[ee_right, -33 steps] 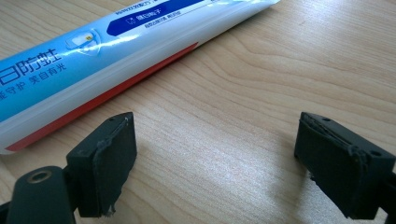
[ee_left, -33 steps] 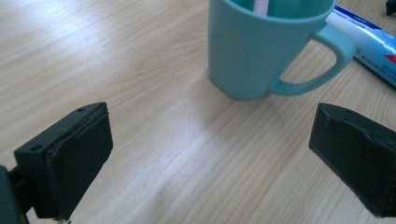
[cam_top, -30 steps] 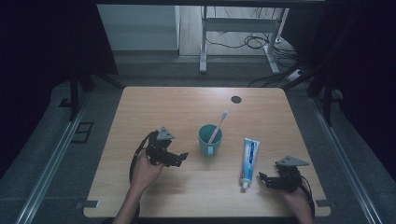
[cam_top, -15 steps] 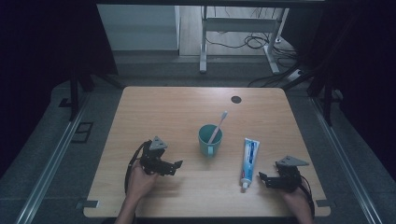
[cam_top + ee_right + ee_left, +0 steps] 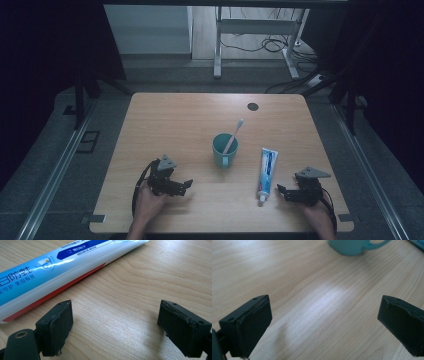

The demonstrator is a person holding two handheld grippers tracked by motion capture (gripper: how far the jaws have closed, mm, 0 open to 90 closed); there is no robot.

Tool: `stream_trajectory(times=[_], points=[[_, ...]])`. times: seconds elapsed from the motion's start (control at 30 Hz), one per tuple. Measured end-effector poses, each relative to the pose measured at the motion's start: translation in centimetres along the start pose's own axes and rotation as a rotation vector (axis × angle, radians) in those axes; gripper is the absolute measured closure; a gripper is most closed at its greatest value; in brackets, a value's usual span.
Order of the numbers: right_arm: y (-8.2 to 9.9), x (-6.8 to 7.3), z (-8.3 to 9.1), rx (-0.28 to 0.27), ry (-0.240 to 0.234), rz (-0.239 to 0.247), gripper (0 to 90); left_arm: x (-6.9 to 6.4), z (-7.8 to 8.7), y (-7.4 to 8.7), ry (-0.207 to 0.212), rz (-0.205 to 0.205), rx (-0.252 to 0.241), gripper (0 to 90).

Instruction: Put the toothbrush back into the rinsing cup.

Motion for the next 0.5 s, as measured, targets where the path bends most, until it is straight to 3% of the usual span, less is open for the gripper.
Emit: stream_trajectory(times=[0.5], points=[[0.0,0.0,0.0,0.0,-0.001,0.0,13.0,0.2,-1.0,1.9,-0.029,-0.005,0.052,0.0]])
Point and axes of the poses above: each handheld gripper's, and its own axes: z roughly backward along the jaws, y roughly out of its underside, x roughly to its left, the point moved 2 cm from there along -z, roughly forward along the jaws, and after that the axes turned 7 degrees about y, right-handed, at the moved point
